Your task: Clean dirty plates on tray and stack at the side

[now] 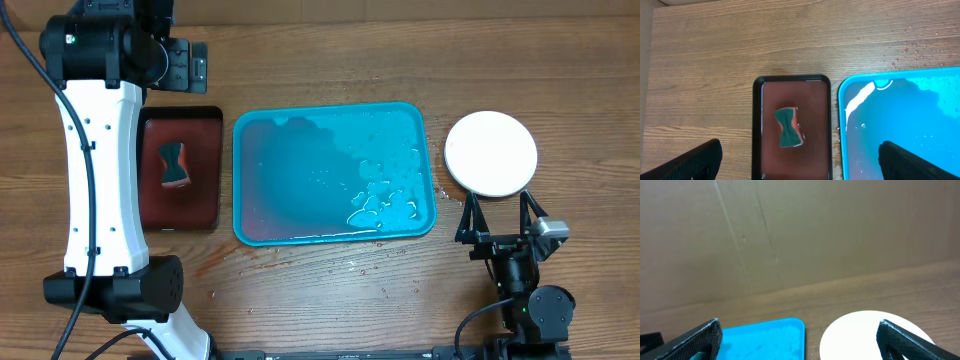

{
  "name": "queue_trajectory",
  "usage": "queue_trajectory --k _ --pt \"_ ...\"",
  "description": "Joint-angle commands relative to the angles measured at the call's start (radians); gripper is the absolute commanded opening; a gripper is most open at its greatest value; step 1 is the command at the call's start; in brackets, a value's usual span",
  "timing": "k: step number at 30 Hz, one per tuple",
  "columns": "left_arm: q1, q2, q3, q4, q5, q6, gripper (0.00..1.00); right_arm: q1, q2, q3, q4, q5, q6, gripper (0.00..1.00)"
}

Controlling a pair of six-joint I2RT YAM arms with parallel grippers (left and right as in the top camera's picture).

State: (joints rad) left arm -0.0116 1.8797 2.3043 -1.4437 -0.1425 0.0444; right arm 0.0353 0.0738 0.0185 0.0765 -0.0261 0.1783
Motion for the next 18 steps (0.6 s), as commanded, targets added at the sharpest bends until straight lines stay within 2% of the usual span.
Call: queue_trajectory --k 1,8,18 --pt "-0.004 0.005 0.008 0.004 0.009 0.008 1.0 0.005 -0.029 -0.011 -0.004 -0.005 -0.019 1.0" --pt "-0.004 0.005 0.008 0.004 0.009 0.008 1.0 0.006 -0.072 -0.011 -0.144 -0.097 -0.019 1.0" --pt "-0.004 0.005 0.008 0.004 0.009 0.008 1.0 0.015 -0.071 -0.011 -0.146 -0.109 -0.019 1.0"
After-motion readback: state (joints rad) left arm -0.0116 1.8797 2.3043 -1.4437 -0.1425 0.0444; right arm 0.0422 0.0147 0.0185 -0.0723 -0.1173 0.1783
